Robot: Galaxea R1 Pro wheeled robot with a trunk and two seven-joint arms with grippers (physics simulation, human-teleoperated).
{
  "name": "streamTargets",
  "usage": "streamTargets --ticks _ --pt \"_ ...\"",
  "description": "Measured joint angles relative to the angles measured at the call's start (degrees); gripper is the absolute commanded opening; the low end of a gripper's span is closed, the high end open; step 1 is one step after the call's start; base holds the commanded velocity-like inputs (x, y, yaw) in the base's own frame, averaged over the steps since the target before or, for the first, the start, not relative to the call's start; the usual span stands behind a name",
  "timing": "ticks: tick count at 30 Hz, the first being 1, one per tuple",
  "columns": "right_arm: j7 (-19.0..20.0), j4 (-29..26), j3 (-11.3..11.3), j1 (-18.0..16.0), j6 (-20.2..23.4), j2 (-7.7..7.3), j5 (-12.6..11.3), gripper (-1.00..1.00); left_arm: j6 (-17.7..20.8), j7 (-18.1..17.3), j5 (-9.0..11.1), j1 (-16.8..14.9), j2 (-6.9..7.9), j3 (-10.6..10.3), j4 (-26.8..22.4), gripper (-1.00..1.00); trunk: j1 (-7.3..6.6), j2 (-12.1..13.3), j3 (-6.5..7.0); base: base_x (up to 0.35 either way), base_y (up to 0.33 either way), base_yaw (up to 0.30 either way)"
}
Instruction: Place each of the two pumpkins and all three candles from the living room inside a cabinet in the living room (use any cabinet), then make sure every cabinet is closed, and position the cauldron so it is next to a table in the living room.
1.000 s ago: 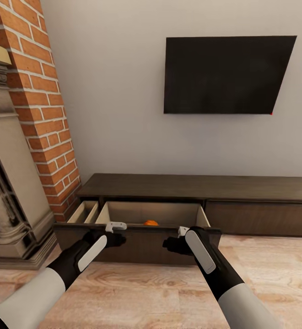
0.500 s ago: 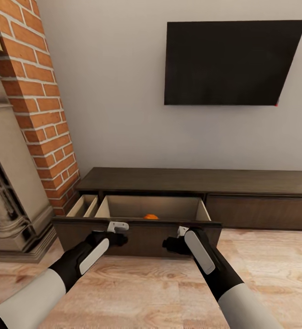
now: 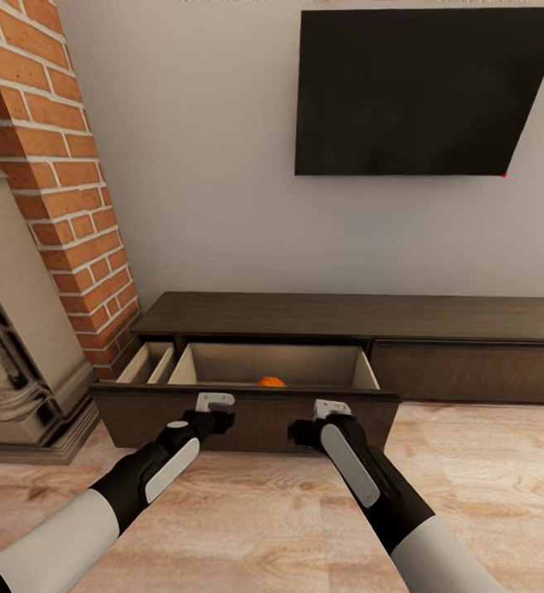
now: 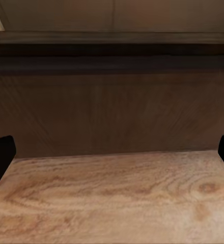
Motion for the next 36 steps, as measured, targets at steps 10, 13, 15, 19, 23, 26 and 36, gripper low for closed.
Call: streamTargets --ticks 10,13,15,19,23,26,36 --pt "-0.3 -2.2 0.3 0.3 -2.8 -0.06 0.5 1.0 -4.6 0.4 0.1 2.3 0.26 0.0 0.3 1.0 0.02 0.0 0.15 -0.062 0.0 -0.022" --pt "-0.2 -2.2 0.3 0.4 -4.6 -0.1 0.5 1.0 -6.6 0.4 0.2 3.3 0.35 0.0 0.3 1.0 0.03 0.0 0.17 -0.269 0.0 -0.009" --pt "-0.2 -2.3 0.4 0.6 -6.0 -0.12 0.6 1.0 -9.1 0.2 0.2 4.3 0.53 0.0 0.4 1.0 0.03 0.0 0.22 -0.31 0.0 -0.054" --pt "-0.2 -2.3 0.4 0.8 -7.0 -0.16 0.6 1.0 -11.6 0.1 0.2 5.5 0.72 -0.1 0.4 1.0 0.04 0.0 0.46 -0.33 0.0 -0.093" --pt "-0.2 -2.3 0.4 0.9 -7.3 -0.17 0.7 1.0 -12.6 0.0 0.2 6.0 0.78 -0.1 0.5 1.0 0.04 0.0 0.69 -0.341 0.0 -0.074" --pt "-0.2 -2.3 0.4 0.9 -7.4 -0.2 0.7 1.0 -12.9 0.0 0.2 6.3 0.81 0.0 0.5 1.0 0.03 0.0 0.76 -0.259 0.0 -0.024" --pt "0.1 -2.1 1.4 3.5 -12.6 -0.05 6.0 1.0 -17.4 0.0 0.3 6.5 1.95 -0.1 0.5 1.0 0.0 0.0 0.78 -0.032 0.0 -0.003"
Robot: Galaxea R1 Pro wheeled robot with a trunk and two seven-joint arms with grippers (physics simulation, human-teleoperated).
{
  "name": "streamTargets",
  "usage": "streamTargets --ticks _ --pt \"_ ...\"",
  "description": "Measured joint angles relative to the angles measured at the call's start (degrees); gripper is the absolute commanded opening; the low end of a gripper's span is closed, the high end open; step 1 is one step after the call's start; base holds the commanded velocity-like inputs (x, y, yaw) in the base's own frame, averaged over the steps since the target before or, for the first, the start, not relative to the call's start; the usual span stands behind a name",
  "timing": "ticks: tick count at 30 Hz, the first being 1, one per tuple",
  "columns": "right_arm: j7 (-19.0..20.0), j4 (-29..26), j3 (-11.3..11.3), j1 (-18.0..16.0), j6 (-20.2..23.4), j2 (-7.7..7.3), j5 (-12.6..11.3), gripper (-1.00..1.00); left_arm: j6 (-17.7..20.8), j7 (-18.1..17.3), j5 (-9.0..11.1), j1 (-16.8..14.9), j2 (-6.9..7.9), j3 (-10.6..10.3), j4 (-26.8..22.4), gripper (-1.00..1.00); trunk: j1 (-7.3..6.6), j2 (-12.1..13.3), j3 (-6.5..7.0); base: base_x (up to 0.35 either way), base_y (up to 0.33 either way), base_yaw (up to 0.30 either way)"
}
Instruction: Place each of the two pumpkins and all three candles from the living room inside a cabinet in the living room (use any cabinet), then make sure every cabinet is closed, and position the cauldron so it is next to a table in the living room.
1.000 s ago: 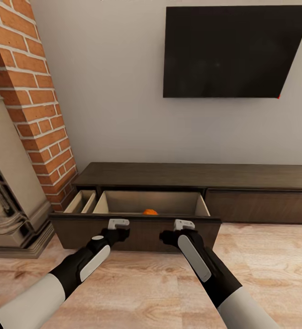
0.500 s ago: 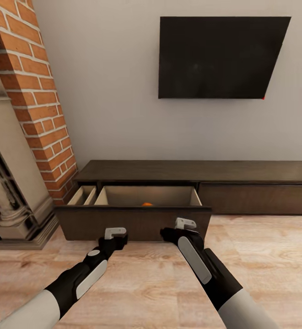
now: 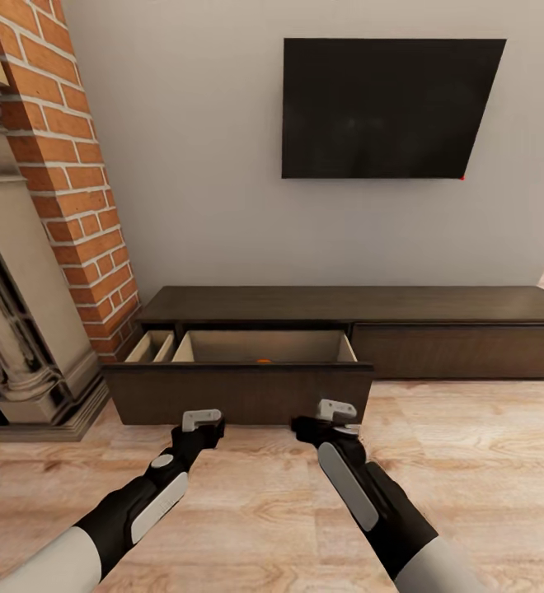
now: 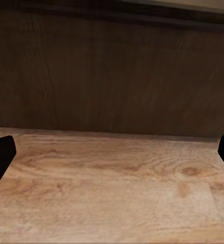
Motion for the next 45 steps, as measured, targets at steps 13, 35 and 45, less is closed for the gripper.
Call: streamTargets --ticks 13,35,45 --pt "0.3 3.2 3.0 6.3 -17.2 0.12 9.7 1.0 -4.6 0.0 -0.3 2.5 0.51 0.1 0.0 1.0 0.0 0.0 0.0 -0.001 0.0 0.0" --pt "4.5 9.0 9.0 9.5 -26.5 -0.11 14.8 1.0 -6.9 -3.8 -1.4 4.1 0.51 0.2 1.1 1.0 -0.01 0.0 0.0 0.039 0.025 0.0" --pt "6.4 11.0 8.6 9.5 -26.6 -0.07 14.7 1.0 -6.9 -3.8 -1.9 4.1 0.44 0.2 1.1 1.0 -0.13 0.1 1.1 0.009 0.006 0.0"
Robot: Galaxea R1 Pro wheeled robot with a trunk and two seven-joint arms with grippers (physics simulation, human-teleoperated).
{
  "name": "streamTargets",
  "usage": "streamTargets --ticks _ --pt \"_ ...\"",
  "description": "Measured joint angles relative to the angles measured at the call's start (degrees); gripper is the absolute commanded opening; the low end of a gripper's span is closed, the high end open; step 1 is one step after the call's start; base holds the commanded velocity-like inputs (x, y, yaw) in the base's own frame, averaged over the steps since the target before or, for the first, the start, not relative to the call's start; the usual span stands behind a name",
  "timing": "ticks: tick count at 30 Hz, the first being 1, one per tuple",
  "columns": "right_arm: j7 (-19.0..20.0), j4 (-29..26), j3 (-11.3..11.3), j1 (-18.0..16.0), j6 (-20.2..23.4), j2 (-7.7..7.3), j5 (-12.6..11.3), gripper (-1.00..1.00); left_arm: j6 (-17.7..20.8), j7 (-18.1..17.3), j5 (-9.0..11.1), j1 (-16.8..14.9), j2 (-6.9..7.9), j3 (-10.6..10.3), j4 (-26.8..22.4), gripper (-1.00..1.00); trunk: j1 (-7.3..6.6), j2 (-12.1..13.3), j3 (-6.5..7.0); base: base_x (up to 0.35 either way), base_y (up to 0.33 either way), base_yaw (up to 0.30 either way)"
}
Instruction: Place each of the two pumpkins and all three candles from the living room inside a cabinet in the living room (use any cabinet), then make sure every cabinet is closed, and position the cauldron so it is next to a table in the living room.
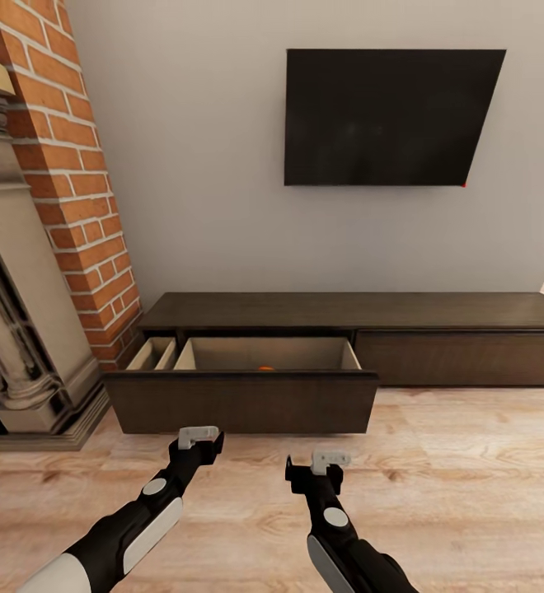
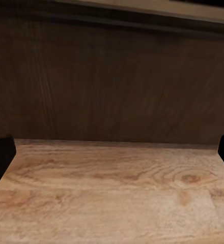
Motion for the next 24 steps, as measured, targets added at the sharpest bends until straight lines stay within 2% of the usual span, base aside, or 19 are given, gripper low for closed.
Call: streamTargets --ticks 7,16,24 --pt "0.1 0.1 -0.1 0.0 0.0 0.0 -0.2 1.0 0.0 -0.1 -0.1 0.0 0.03 0.0 0.3 1.0 -0.18 0.1 1.55 0.0 0.0 0.0" --pt "0.1 0.2 -0.3 0.0 0.0 0.06 -0.7 1.0 -0.3 0.0 -0.1 0.0 -0.02 0.0 0.8 1.0 -0.17 0.1 1.56 -0.023 0.0 0.0" --pt "0.1 0.2 -0.3 0.0 -0.1 0.04 -0.8 1.0 -0.3 0.0 -0.1 0.0 -0.01 -0.1 0.9 1.0 -0.16 0.1 1.56 -0.24 0.0 0.0"
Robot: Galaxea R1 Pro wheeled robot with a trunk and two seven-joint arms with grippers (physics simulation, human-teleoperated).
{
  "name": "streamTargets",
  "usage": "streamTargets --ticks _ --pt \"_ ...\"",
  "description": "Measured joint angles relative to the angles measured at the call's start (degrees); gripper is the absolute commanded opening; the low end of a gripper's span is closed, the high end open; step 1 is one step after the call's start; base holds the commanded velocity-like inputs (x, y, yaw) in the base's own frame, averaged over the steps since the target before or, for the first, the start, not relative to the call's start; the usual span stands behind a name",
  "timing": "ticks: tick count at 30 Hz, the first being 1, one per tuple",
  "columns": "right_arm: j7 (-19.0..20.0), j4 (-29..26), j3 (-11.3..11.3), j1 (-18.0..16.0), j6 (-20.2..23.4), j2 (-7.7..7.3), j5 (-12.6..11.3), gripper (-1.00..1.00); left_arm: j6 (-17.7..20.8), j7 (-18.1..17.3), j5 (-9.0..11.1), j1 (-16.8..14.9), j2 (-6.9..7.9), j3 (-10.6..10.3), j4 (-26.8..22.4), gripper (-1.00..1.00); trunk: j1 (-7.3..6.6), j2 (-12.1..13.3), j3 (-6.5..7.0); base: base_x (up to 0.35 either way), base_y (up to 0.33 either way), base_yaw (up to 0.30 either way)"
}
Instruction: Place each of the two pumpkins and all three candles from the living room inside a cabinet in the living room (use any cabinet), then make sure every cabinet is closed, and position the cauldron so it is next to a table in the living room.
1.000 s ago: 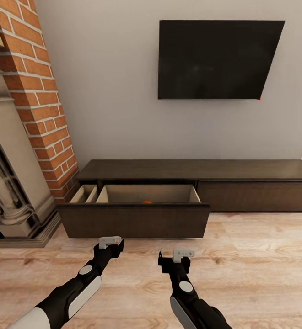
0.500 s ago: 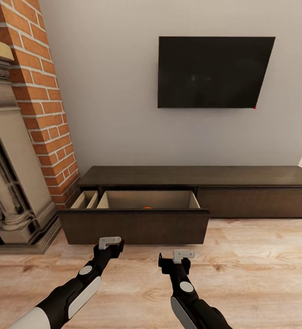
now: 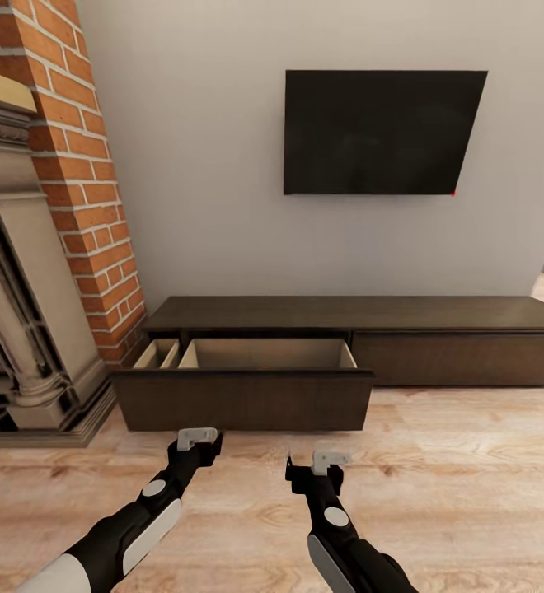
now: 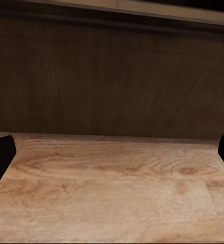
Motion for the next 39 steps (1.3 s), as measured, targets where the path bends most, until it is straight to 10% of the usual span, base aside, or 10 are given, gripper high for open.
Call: streamTargets --ticks 13,39 --pt "0.0 -0.1 -0.1 0.0 -0.2 -0.05 0.0 1.0 0.0 0.0 0.0 0.0 -0.23 0.0 0.9 1.0 -0.02 0.0 0.0 -0.035 0.0 0.0" --pt "4.6 -0.7 -2.0 -2.5 0.3 0.09 0.5 1.0 -0.5 0.0 -0.1 -0.1 -0.83 -0.4 3.7 1.0 0.65 -0.3 -5.76 0.0 0.0 0.0"
